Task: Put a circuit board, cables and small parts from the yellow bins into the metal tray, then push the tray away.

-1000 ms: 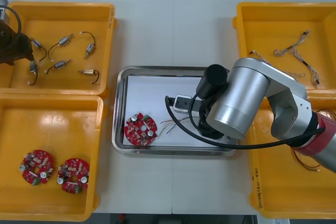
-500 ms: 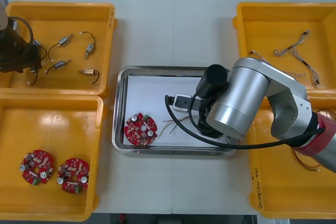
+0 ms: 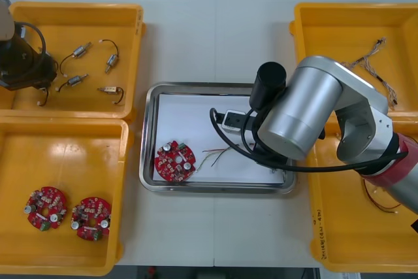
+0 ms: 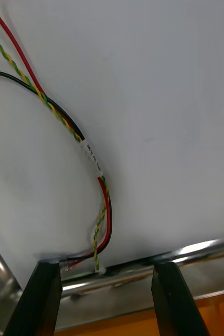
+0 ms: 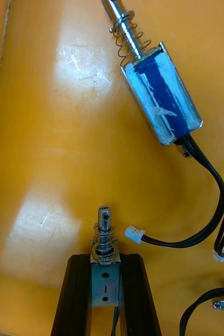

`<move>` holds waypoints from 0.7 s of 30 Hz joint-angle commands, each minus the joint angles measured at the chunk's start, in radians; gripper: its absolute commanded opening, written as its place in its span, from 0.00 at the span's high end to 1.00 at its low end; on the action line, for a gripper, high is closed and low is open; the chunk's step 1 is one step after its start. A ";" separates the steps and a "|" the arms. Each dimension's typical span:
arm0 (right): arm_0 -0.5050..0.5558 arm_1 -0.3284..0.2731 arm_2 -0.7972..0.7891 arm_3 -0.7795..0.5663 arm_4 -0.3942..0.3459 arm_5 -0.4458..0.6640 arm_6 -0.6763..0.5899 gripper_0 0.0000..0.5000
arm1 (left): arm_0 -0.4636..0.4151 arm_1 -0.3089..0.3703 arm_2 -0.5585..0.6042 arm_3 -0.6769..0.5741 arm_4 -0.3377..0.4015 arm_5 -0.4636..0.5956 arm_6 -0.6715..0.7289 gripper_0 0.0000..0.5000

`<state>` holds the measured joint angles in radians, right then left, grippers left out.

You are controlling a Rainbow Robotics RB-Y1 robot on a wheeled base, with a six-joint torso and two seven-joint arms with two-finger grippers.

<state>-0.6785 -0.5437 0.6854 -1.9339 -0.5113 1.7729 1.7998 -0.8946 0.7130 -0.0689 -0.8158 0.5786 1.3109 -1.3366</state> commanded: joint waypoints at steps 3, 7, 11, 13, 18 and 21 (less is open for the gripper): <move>-0.039 0.047 -0.224 -0.057 -0.108 0.147 0.010 0.00 | -0.024 -0.004 -0.005 -0.039 -0.002 0.022 -0.141 1.00; -0.073 0.050 -0.308 -0.060 -0.150 0.147 0.006 0.00 | -0.024 0.011 0.029 -0.100 -0.008 0.099 -0.139 1.00; -0.110 0.051 -0.368 -0.076 -0.145 0.147 -0.005 0.00 | -0.024 0.032 0.069 -0.172 -0.009 0.195 -0.141 1.00; -0.116 0.051 -0.402 -0.088 -0.135 0.147 -0.011 0.00 | -0.024 0.045 0.078 -0.218 -0.011 0.246 -0.141 1.00; -0.118 0.044 -0.483 -0.080 -0.108 0.147 -0.025 0.00 | -0.024 0.063 0.098 -0.304 -0.006 0.332 -0.134 1.00; -0.118 0.025 -0.514 -0.066 -0.098 0.147 -0.025 0.00 | -0.024 0.063 0.098 -0.358 -0.013 0.378 -0.127 1.00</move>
<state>-0.7583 -0.5093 0.2254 -1.9857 -0.6211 1.9163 1.7983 -0.8946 0.7257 0.0046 -1.1052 0.5753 1.6481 -1.3377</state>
